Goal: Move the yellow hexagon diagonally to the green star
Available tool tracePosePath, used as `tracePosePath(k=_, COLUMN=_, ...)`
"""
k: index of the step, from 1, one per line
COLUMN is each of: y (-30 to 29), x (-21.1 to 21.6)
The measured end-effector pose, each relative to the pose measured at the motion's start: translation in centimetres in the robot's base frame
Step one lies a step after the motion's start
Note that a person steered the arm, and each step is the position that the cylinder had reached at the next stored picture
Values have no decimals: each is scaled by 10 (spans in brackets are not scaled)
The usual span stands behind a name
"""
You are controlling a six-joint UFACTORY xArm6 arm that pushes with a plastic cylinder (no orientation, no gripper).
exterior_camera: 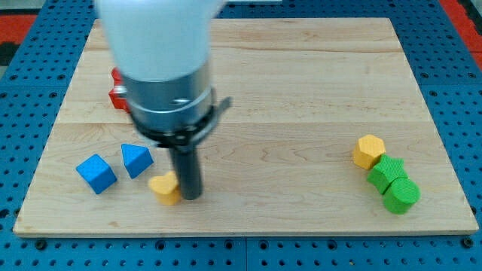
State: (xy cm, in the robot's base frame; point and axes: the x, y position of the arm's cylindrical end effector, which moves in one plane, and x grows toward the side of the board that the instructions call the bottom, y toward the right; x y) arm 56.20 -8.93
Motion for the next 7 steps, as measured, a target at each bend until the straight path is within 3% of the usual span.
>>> tracePosePath(k=1, y=10, x=-20)
tracePosePath(k=3, y=197, x=-125)
tracePosePath(k=4, y=298, x=-117)
tracePosePath(k=5, y=326, x=-84)
tracePosePath(k=7, y=257, x=-35)
